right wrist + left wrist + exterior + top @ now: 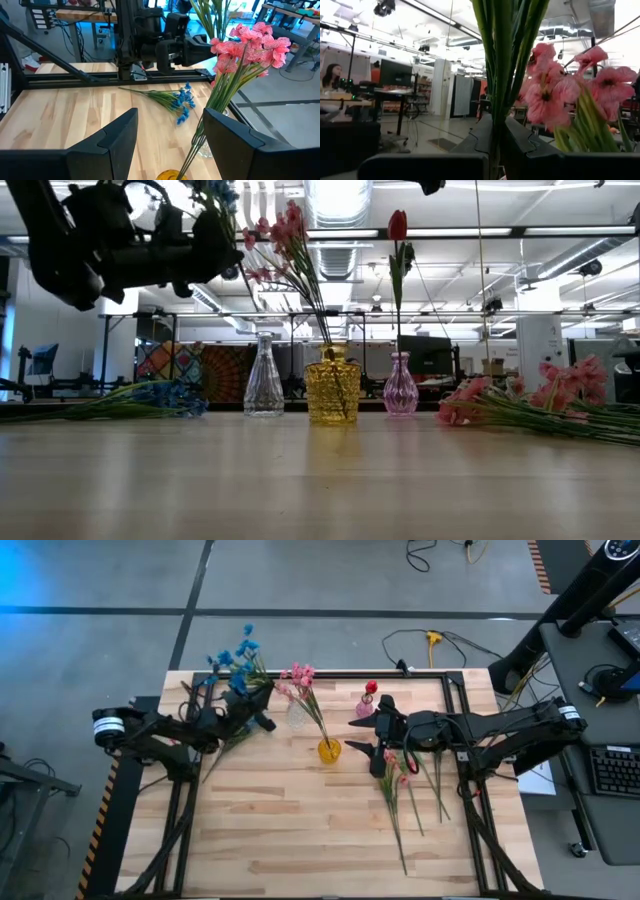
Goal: Sort flowers into vase by color
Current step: Put the left blue flowers into the transparent vase
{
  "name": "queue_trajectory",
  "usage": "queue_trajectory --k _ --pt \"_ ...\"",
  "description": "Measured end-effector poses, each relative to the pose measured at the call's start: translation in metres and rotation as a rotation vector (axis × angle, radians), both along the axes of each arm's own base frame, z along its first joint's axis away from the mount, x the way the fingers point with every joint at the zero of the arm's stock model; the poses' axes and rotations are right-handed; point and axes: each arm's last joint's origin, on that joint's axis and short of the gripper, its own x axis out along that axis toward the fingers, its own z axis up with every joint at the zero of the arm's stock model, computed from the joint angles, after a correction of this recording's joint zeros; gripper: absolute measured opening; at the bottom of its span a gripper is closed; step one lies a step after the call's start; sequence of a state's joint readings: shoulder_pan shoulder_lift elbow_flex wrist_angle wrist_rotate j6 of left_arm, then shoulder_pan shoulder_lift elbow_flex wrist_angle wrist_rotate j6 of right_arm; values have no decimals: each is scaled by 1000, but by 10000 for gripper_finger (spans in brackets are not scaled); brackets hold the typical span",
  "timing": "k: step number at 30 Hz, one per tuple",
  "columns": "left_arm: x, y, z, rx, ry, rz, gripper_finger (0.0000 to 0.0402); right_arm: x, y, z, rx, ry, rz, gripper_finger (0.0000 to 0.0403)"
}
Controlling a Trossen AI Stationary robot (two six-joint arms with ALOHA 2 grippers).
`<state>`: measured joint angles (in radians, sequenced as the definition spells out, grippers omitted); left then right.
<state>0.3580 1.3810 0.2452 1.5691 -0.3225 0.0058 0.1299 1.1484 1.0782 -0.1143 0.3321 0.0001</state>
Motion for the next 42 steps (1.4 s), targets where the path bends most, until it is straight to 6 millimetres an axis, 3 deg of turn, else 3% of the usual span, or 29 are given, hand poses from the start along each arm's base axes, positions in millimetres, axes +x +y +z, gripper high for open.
queue_trajectory --k 17,42 --pt "11 6 -17 -10 99 17 2 0 0 0 -1 3 0 217" --pt "12 6 -18 -8 115 19 2 0 0 0 -1 0 0 217"
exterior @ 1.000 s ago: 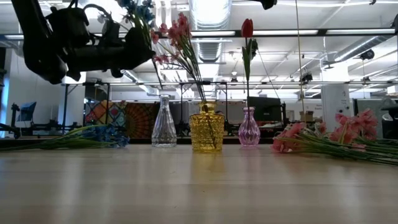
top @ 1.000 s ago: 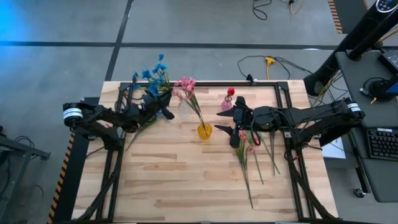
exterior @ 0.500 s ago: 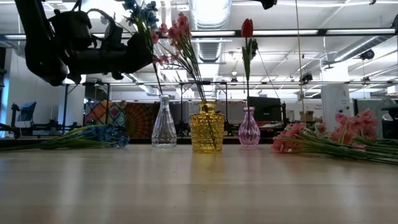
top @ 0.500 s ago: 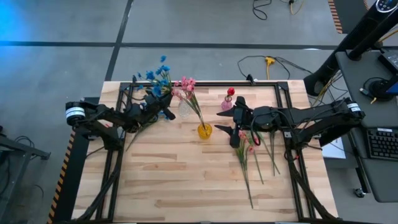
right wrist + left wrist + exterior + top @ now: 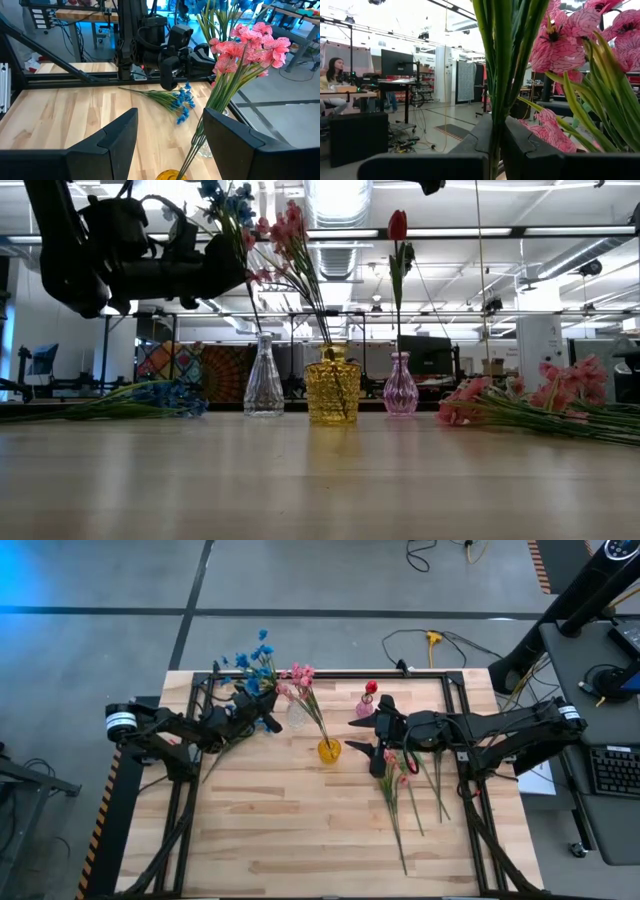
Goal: Sort flowers into vase by color
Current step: Put the left blue flowers into the transparent vase
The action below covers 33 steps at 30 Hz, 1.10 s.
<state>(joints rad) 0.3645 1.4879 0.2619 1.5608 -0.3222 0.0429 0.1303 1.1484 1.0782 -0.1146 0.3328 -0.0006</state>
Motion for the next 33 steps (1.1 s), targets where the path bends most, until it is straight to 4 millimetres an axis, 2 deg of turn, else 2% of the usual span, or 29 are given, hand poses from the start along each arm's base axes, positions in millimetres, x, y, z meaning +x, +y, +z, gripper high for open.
queue_trajectory --k 10,19,33 --pt "8 3 4 12 31 7 2 0 0 0 3 2 -1 217" --pt "10 4 -3 -23 90 3 3 0 0 -1 -1 7 0 217" --pt "10 4 -3 -42 85 5 49 0 0 -1 -1 7 0 217"
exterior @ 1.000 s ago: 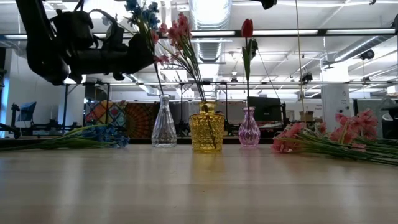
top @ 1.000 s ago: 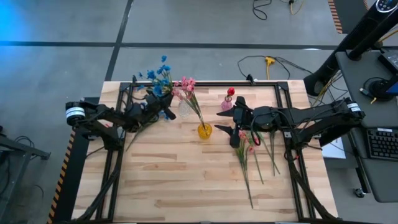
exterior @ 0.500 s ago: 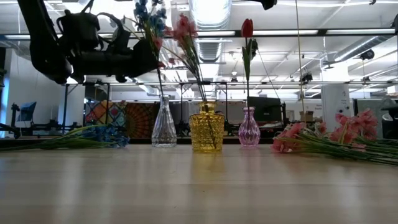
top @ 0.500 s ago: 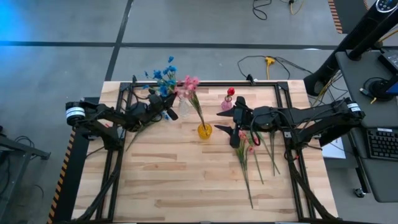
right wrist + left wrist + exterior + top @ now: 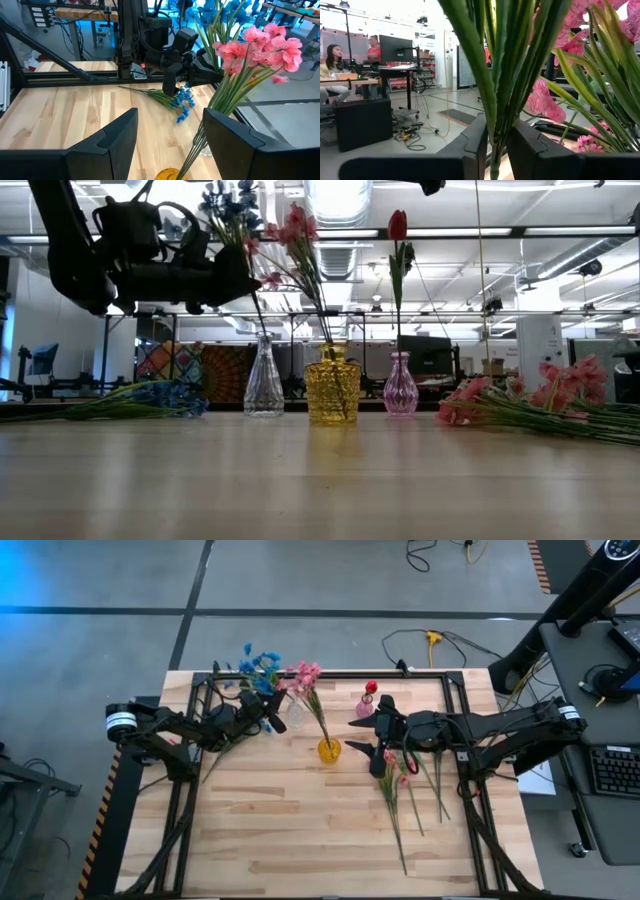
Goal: Sort flowers into vase by color
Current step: Put the left blue flowers into the transparent vase
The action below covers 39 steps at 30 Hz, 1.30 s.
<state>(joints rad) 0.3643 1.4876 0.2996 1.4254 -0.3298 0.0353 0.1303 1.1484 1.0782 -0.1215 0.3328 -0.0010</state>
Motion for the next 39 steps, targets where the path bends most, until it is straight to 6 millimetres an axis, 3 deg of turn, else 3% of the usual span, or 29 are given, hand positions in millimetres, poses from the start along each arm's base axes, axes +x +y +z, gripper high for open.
queue_trajectory --k 22,39 --pt "1 0 -5 -16 50 1 54 0 0 0 0 0 0 217" --pt "1 0 -7 -27 83 0 154 0 0 0 1 0 0 217"
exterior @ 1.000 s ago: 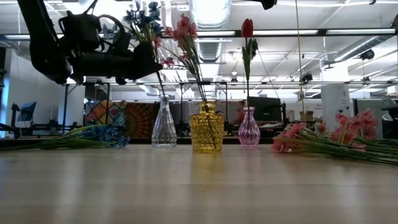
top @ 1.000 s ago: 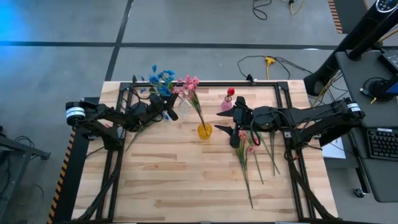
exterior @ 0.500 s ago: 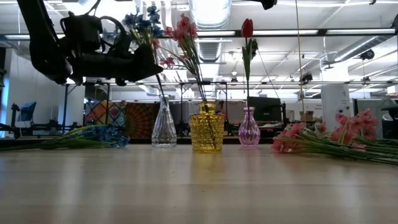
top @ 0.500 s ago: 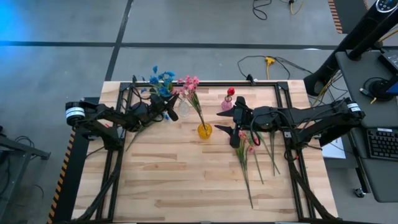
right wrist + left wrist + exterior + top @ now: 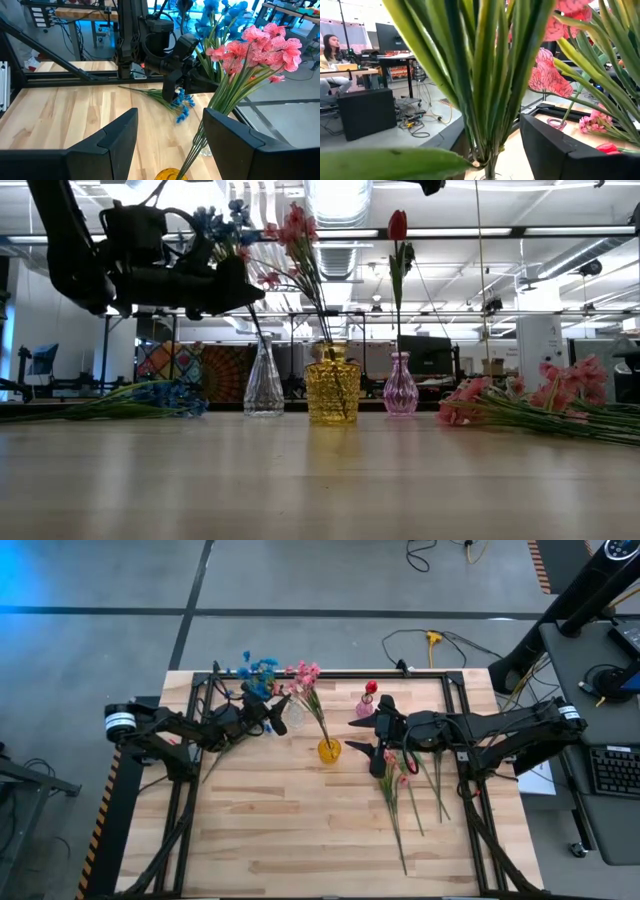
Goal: Sort flowers into vase by color
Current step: Put the left blue flowers into the transparent vase
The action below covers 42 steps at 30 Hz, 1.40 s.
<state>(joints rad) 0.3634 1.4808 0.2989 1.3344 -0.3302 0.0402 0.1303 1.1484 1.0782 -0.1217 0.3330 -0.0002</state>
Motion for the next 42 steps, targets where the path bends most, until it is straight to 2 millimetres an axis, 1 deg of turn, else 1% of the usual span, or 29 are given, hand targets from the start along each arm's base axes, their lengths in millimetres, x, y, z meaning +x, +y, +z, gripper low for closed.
queue_trajectory --k 10,19,26,33,42 --pt "-2 -1 -1 -35 59 -1 195 0 0 0 0 0 0 217" --pt "-7 -3 7 -45 77 -1 221 0 0 0 0 0 0 217" --pt "-13 -5 11 -63 122 1 226 0 0 0 2 0 0 217" --pt "-18 -7 20 -46 108 4 226 0 0 0 7 -1 -2 217" --pt "-26 -9 21 -88 176 26 226 0 0 0 14 -3 -4 217"
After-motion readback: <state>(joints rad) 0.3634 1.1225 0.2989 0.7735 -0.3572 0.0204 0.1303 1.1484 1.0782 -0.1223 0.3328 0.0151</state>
